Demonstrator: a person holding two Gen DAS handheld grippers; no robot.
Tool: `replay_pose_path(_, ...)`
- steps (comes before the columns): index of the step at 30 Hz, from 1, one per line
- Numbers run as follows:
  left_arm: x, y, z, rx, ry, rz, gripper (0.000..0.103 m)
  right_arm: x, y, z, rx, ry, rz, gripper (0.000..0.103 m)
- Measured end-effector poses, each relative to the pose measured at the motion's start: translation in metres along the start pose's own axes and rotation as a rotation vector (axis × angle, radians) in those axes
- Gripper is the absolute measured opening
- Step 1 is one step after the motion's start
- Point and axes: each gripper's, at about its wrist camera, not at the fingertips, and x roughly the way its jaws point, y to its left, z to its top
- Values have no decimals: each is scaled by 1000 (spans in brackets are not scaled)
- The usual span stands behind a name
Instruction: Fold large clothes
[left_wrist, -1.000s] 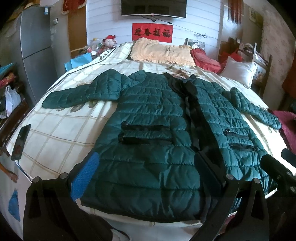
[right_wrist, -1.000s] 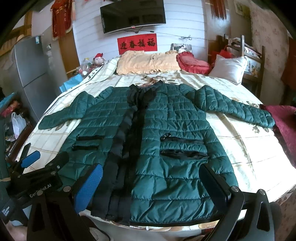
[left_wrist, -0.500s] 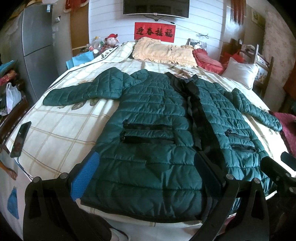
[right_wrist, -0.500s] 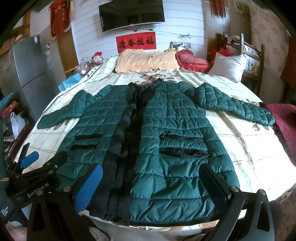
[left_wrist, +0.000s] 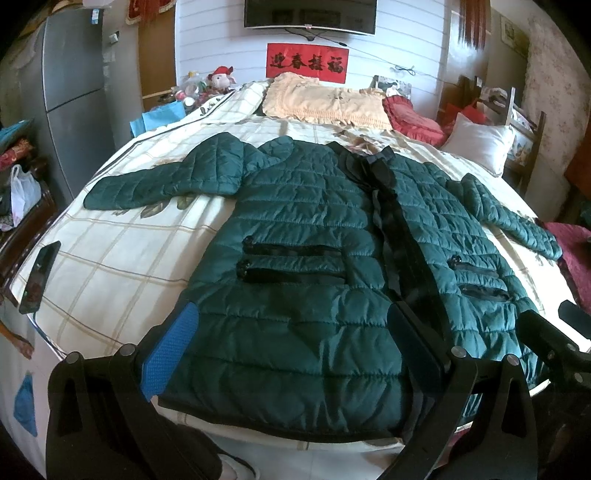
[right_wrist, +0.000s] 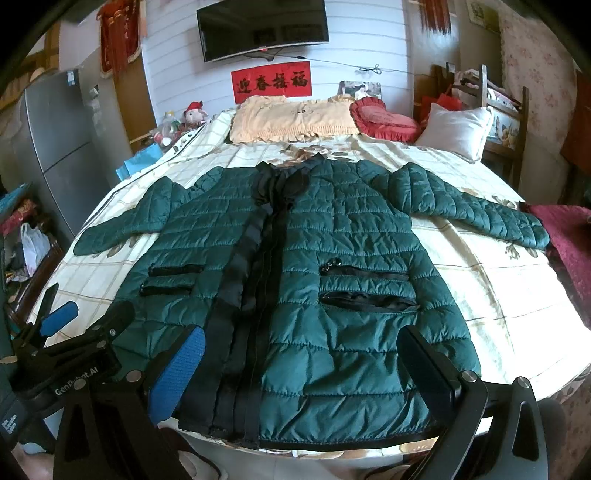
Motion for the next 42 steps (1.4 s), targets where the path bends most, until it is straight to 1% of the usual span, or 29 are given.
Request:
replay_pose_path(4,0,0,0,-2,0,-1,102,0,-1,0,25,0,22,103)
replay_pose_path(5,0,0,0,-2,0,-1,102,0,-1,1,30,-16,32,103)
replay_pose_path(9,0,0,-1,-1,0,0,102,2,0,-1,36,-22,38,103)
replay_pose_path(12,0,0,-1,-2,-1,-1,102,2,0,2,71,-18,68,103)
replay_pose_path(13,0,0,-1,-1,-1,0,102,1,0,1,71,-18,67,103)
replay_pose_path(14,0,0,-1,-1,-1,1,102,3,0,0,46,-10,44,103)
replay_pose_path(28,2,-1,-2,-1,6,-2,102,7,0,-1,42,6,34,103)
replay_pose_path(31,4,-1,-3,-2,10,0,103,12,2,-2,37,38,23,103)
replay_pose_path(33,4,-1,-3,-3,10,0,103,11,1,1,57,69,34,103)
replay_pose_path(41,10,0,-4,-9,19,1,102,14,2,2,69,95,45,103)
replay_pose_path(42,10,0,-5,-10,18,1,102,15,2,2,68,86,46,103)
